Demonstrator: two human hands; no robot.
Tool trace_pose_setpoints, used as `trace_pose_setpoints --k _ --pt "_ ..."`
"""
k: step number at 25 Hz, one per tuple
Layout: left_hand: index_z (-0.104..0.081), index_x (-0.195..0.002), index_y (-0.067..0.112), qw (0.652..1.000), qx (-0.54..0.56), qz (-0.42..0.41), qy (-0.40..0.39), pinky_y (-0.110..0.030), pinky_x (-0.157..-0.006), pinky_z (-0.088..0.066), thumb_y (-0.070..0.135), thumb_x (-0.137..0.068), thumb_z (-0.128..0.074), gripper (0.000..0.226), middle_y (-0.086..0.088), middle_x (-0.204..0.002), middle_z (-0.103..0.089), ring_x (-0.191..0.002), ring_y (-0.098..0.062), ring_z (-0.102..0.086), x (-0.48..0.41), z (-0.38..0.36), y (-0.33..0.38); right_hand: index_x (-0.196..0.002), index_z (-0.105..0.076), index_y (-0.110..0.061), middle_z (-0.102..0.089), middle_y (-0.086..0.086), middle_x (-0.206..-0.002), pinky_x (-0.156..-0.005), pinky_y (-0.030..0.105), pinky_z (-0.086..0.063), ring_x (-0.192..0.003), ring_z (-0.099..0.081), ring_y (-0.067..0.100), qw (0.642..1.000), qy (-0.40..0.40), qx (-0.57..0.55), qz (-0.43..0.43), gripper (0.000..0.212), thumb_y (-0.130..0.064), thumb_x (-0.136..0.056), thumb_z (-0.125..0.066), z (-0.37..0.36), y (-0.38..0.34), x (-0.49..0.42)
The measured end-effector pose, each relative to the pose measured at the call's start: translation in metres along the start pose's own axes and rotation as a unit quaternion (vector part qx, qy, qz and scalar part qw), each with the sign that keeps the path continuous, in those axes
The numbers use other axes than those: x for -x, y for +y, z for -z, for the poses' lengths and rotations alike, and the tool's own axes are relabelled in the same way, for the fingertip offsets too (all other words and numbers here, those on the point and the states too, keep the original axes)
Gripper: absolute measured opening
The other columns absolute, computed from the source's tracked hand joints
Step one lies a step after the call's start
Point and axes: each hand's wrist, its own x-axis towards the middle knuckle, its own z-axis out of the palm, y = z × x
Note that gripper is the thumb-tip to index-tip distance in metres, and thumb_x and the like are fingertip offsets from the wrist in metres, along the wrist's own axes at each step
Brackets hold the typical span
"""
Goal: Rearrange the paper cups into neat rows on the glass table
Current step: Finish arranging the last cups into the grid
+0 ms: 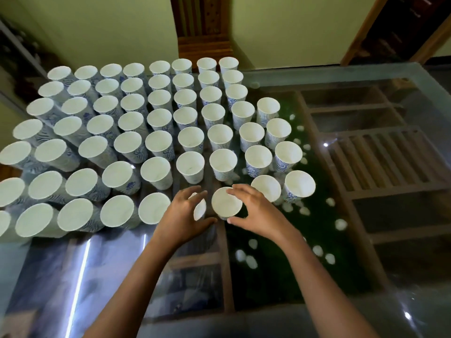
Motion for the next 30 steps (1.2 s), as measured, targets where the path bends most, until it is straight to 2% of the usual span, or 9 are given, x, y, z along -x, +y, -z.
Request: trace_pose_setpoints --k 4,13,18,25,30 --pt "-0.062 -0.113 0.001 0.999 0.004 0.033 0.013 -0.04 -0.09 -0.045 0.02 -0.055 -0.087 0.066 -0.021 -0.119 -0.058 -0.105 -0.039 -0.057 0.014 0.005 -0.019 -0.136 -0.04 -0.018 -0.033 0.006 -0.146 -0.109 0.035 -0.029 -0.134 -0.03 0.023 0.998 -0.014 0.054 0.01 0.071 -0.028 -0.074 -0.074 -0.012 -0.01 -0.012" --pt "-0.061 -0.118 0.011 0.997 0.043 0.067 0.021 -0.029 -0.093 -0.036 0.024 -0.058 -0.085 0.066 -0.012 -0.123 -0.057 -0.111 -0.029 -0.052 0.001 0.002 -0.03 -0.136 -0.041 -0.019 -0.037 0.006 -0.14 -0.102 0.03 -0.031 -0.128 -0.036 0.024 0.998 -0.018 0.053 -0.019 0.067 -0.023 -0.076 -0.071 -0.015 -0.007 -0.028" --pt "-0.06 -0.12 0.011 0.997 0.061 0.054 0.014 -0.024 -0.093 -0.032 0.022 -0.059 -0.085 0.066 -0.01 -0.125 -0.056 -0.113 -0.027 -0.05 -0.009 0.004 -0.03 -0.134 -0.043 -0.016 -0.04 0.008 -0.136 -0.101 0.031 -0.031 -0.124 -0.039 0.026 0.998 0.004 0.051 -0.031 0.065 -0.022 -0.076 -0.071 -0.008 -0.004 -0.036" --pt "-0.06 -0.119 0.01 0.995 0.086 0.047 0.025 -0.023 -0.095 -0.03 0.021 -0.06 -0.084 0.065 -0.012 -0.127 -0.054 -0.116 -0.028 -0.047 -0.017 -0.002 -0.03 -0.135 -0.042 -0.015 -0.038 0.007 -0.138 -0.102 0.03 -0.031 -0.126 -0.037 0.025 0.998 0.008 0.061 -0.029 0.065 -0.022 -0.077 -0.071 -0.007 -0.007 -0.036" --pt "-0.059 -0.12 0.007 0.996 0.073 0.037 0.021 -0.031 -0.098 -0.034 0.024 -0.059 -0.085 0.068 -0.016 -0.128 -0.053 -0.117 -0.031 -0.047 -0.009 0.005 -0.036 -0.136 -0.042 -0.017 -0.038 0.005 -0.139 -0.104 0.029 -0.031 -0.129 -0.036 0.021 0.999 0.022 0.048 0.009 0.067 -0.026 -0.076 -0.072 -0.013 -0.027 -0.035"
